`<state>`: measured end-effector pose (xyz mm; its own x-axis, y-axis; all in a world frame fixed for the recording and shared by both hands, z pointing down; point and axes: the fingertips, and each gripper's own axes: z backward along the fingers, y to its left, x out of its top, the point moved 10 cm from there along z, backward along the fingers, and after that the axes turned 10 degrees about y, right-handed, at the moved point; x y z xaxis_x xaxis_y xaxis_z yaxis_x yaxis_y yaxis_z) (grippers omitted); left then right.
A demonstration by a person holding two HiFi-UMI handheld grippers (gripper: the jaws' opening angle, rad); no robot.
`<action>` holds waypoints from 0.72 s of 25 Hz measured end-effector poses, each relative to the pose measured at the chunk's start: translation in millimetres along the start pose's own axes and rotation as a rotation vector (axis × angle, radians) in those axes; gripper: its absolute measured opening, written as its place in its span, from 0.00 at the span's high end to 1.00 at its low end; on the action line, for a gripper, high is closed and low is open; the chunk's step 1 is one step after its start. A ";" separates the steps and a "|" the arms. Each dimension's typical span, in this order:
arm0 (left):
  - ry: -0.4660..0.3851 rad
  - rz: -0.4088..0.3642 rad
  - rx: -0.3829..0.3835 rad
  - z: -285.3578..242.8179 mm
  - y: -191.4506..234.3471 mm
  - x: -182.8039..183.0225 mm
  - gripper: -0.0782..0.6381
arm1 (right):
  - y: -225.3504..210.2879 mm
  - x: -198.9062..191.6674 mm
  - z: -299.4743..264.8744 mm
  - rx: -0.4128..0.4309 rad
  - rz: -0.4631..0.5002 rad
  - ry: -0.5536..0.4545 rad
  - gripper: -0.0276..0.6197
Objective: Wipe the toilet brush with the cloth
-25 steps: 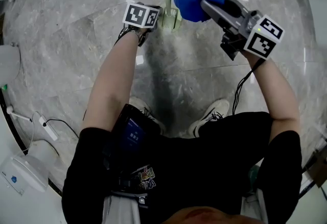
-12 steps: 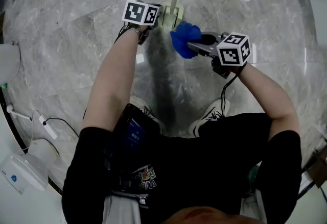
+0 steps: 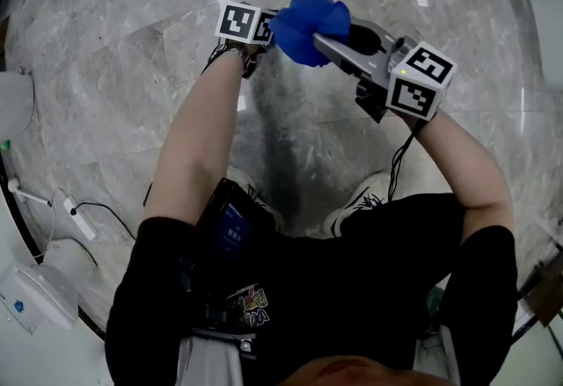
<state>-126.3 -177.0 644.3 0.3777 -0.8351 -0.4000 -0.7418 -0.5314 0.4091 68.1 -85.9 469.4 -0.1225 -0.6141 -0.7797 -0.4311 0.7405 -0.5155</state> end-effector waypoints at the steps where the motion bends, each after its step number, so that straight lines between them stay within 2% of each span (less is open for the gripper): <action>1: 0.002 0.001 -0.001 -0.2 0.3 -0.4 0.87 | 7.7 12.3 8.5 -0.009 0.038 -0.046 0.78; 6: -0.051 0.016 -0.053 0.6 -3.6 1.7 0.86 | 44.5 64.2 42.2 -0.096 0.267 -0.255 0.78; 10: -0.052 0.006 -0.053 0.4 -4.2 1.5 0.86 | 60.3 82.2 57.6 -0.169 0.404 -0.347 0.78; 14: -0.056 0.011 -0.064 0.3 -3.5 0.7 0.86 | 57.9 82.5 57.2 -0.161 0.391 -0.347 0.78; 16: -0.061 0.018 -0.069 0.8 -2.6 0.6 0.86 | 48.8 72.4 51.7 -0.148 0.357 -0.300 0.78; 18: -0.062 0.028 -0.071 1.7 -1.5 -0.5 0.85 | 40.7 47.7 43.7 -0.133 0.357 -0.211 0.78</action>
<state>-126.4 -175.6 642.5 0.3203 -0.8406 -0.4368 -0.7094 -0.5184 0.4775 83.7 -73.1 395.8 -0.1053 -0.2459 -0.9636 -0.5079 0.8463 -0.1605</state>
